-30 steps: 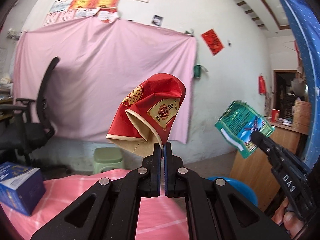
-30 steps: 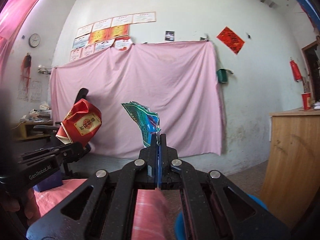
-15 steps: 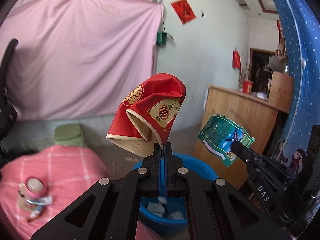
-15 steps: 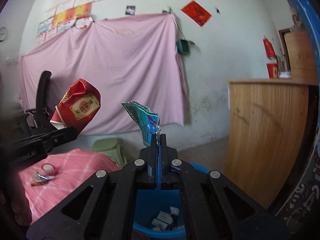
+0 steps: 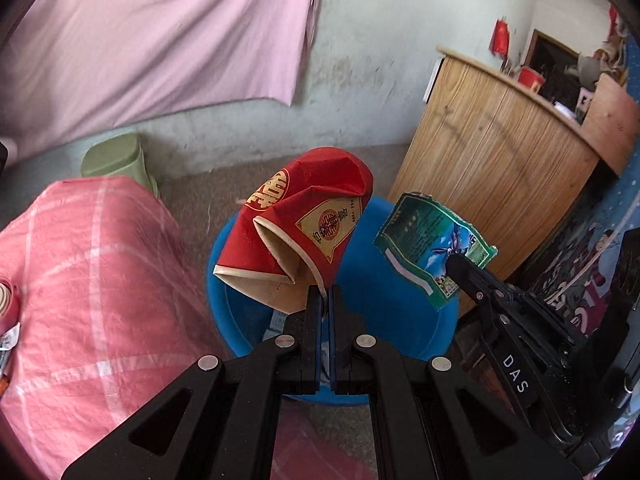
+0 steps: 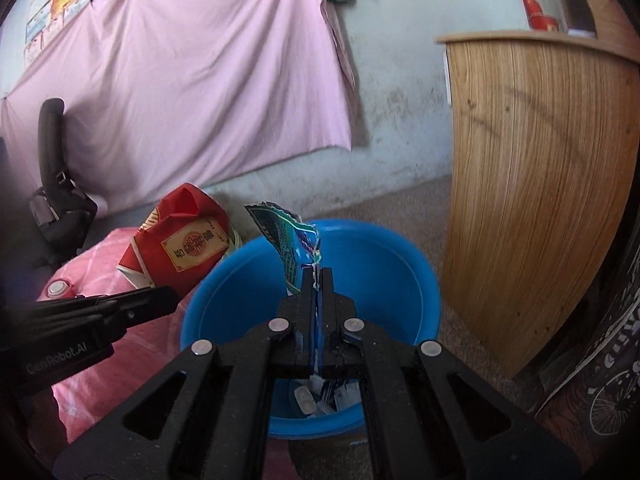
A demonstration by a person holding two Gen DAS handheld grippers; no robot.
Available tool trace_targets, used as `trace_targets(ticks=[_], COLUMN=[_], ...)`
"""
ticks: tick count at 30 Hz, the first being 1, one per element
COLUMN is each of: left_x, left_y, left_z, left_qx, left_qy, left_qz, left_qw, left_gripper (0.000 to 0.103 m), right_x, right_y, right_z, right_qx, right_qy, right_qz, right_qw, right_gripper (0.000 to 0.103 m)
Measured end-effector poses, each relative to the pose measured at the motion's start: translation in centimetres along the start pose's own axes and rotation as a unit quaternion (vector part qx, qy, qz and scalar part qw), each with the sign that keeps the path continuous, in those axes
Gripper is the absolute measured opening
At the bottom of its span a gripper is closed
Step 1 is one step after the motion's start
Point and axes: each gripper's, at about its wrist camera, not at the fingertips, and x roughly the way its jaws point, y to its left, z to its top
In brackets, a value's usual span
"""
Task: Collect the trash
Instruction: 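Open both tools over the blue bucket to drop the packet and wrapper, then move both tools back over the table toward the phone case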
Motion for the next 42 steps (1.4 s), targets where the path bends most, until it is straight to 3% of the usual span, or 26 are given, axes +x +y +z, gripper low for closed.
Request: trace_targets(ticks=[11, 14, 16, 21, 23, 25, 28, 29, 34, 37, 42], left_x=[1.8, 1.4, 0.7, -1.7, -3.1, -4.6, -7.2, -7.9, -12.4, -15.0, -18.6], left_y=[2.8, 3.2, 3.6, 4.6, 5.2, 6.0, 7.3, 7.8, 10.5, 12.0, 14.4], left_z=[-0.4, -0.4, -0.5, -0.7, -0.8, -0.9, -1.3, -1.4, -2.8, -4.1, -6.0], left_qx=[-0.043, -0.048, -0.054, -0.064, -0.07, -0.075, -0.08, -0.081, -0.088, -0.087, -0.092], left_qy=[0.046, 0.041, 0.031, -0.019, -0.045, -0.072, -0.115, -0.127, -0.199, -0.243, -0.284], left_qz=[-0.008, -0.009, -0.011, -0.002, 0.003, 0.021, 0.047, 0.052, 0.1, 0.126, 0.159], left_qw=[0.998, 0.9979, 0.998, 0.9978, 0.9965, 0.9944, 0.989, 0.9872, 0.9709, 0.9578, 0.9411], left_gripper=[0.002, 0.003, 0.005, 0.011, 0.017, 0.033, 0.047, 0.049, 0.09, 0.099, 0.101], right_x=[2.2, 2.3, 2.2, 1.5, 0.8, 0.1, -1.2, -1.8, -4.3, -5.3, -6.3], right_y=[-0.3, -0.3, -0.3, 0.3, 0.8, 1.4, 2.5, 3.0, 5.5, 7.2, 10.5], right_z=[-0.6, -0.5, -0.5, 0.2, 0.5, 0.9, 1.6, 1.9, 3.0, 3.3, 3.4], right_qx=[-0.003, -0.006, -0.006, -0.006, -0.01, -0.014, -0.017, -0.017, -0.022, -0.021, -0.031], right_qy=[0.045, 0.044, 0.042, 0.016, -0.004, -0.025, -0.058, -0.073, -0.128, -0.158, -0.19], right_qz=[0.005, 0.002, 0.002, 0.006, 0.009, 0.015, 0.031, 0.038, 0.07, 0.091, 0.12], right_qw=[0.999, 0.999, 0.999, 1.0, 1.0, 0.999, 0.998, 0.996, 0.989, 0.983, 0.974], right_gripper=[0.03, 0.037, 0.047, 0.066, 0.075, 0.084, 0.098, 0.101, 0.103, 0.103, 0.103])
